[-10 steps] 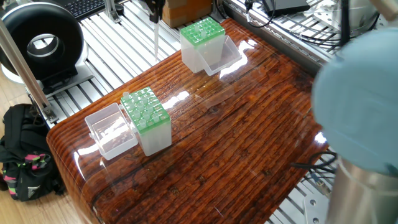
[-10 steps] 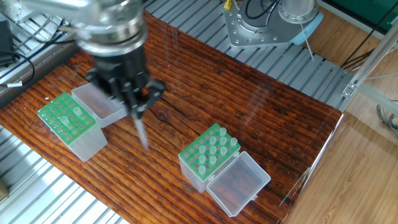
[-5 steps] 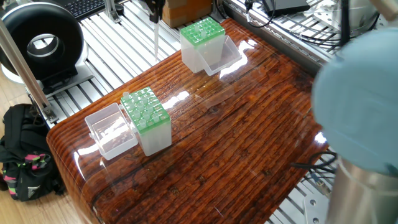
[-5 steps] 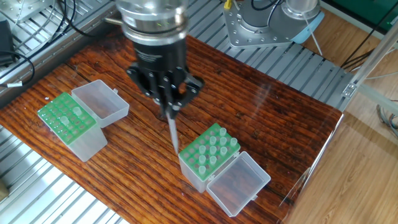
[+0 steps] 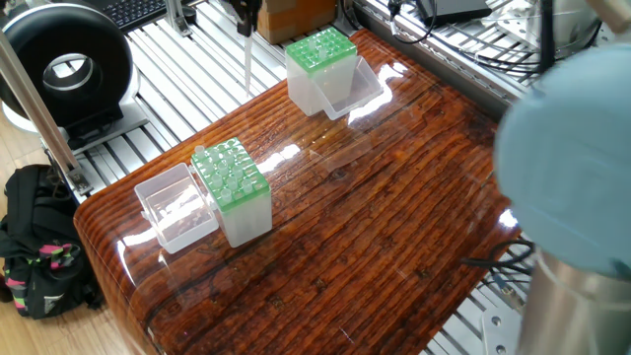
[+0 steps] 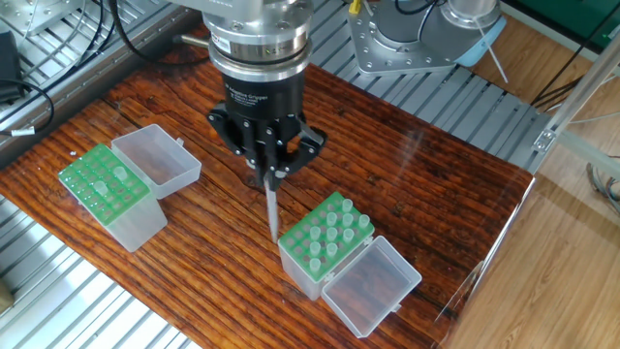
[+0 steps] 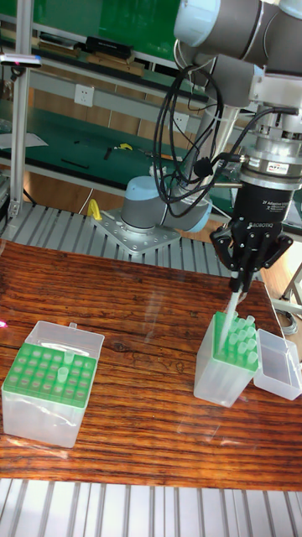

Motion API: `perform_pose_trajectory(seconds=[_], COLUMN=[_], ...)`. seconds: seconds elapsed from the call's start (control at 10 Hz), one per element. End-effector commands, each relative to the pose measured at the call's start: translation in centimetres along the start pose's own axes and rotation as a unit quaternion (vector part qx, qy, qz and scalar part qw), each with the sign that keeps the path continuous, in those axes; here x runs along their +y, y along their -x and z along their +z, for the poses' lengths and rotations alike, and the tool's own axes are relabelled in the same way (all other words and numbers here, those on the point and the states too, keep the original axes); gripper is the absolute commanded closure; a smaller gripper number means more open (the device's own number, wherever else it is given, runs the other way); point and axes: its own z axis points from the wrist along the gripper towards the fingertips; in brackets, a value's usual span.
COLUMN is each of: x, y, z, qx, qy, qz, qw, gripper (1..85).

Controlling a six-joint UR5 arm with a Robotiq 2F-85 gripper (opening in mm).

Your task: Transfer all large pipette tips from one holder to another

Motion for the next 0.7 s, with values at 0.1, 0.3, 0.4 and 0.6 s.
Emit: perform_pose_trajectory(seconds=[0.1, 0.3, 0.4, 0.6], x=[-1.4, -1.8, -0.8, 3.8], y=[-0.2, 0.3, 0.1, 1.5], z=[-0.1, -0.1, -0.2, -1.3], qx=[0.006, -0.003, 0.003, 0.011], qy=[-0.027, -0.035, -0.019, 0.000], qz=[-0.120, -0.141, -0.125, -0.076], qw=[0.9925, 0.9894, 0.9920, 0.9971], gripper=[84.7, 84.7, 84.7, 84.7])
